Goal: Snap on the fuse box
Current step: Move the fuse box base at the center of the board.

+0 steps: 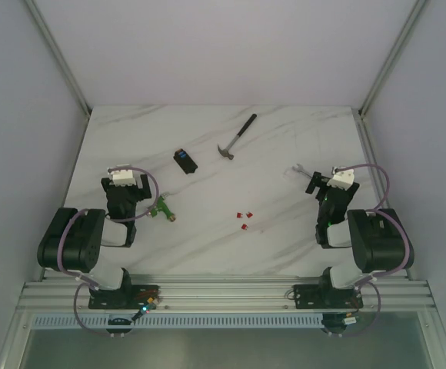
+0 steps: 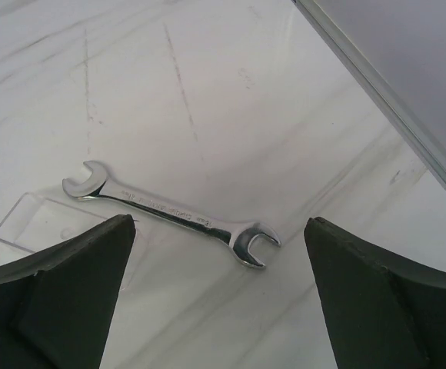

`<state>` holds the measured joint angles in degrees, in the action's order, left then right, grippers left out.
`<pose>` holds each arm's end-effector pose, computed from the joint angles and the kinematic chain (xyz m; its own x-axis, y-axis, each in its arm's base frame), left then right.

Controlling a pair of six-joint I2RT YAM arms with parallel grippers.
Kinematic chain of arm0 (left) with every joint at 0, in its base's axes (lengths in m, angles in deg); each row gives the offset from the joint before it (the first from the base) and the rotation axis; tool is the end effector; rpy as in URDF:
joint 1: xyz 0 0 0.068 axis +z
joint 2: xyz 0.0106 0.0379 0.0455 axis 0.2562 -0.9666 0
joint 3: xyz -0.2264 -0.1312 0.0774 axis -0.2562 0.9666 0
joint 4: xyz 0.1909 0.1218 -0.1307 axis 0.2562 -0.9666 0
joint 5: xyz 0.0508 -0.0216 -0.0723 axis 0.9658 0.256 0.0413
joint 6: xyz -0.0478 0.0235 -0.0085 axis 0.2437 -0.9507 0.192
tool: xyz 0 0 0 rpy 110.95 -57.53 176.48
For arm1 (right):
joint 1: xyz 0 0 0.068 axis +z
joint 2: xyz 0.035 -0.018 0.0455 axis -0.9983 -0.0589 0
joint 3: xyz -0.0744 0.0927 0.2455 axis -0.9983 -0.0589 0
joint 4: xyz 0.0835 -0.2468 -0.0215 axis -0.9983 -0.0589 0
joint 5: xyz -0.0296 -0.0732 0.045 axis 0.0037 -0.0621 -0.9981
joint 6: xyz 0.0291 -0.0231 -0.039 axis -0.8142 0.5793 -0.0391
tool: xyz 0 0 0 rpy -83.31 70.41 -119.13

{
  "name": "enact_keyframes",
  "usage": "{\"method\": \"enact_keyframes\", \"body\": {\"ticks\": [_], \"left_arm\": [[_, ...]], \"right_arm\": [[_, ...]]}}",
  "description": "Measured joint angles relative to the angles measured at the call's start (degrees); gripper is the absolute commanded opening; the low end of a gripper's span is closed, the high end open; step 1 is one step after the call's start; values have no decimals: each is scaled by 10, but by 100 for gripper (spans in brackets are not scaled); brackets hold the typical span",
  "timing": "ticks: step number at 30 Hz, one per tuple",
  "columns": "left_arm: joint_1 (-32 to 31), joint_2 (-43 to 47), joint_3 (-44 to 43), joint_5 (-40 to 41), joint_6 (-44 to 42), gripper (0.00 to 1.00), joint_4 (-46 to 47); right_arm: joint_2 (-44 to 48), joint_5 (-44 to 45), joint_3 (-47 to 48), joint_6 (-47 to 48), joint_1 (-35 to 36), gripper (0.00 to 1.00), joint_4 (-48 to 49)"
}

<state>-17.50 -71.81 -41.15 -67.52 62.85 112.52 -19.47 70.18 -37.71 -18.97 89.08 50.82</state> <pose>0.2421 -0.0041 0.1441 -0.0974 -0.0154 -0.9951 -0.1530 0.9882 -0.0003 0.2364 -0.0014 0.1492 -0.0373 0.0361 -0.9987 0.2868 0.9577 0.0239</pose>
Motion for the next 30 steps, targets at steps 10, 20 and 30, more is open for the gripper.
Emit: {"method": "enact_keyframes", "body": {"ticks": [10, 20, 30], "left_arm": [[0, 0, 0, 0, 0, 100, 0], [0, 44, -121, -4, 12, 100, -184], [-29, 8, -327, -32, 191, 100, -386]], "right_arm": [[0, 0, 0, 0, 0, 100, 0], [83, -25, 62, 6, 5, 100, -154], [142, -57, 135, -44, 52, 100, -318]]}}
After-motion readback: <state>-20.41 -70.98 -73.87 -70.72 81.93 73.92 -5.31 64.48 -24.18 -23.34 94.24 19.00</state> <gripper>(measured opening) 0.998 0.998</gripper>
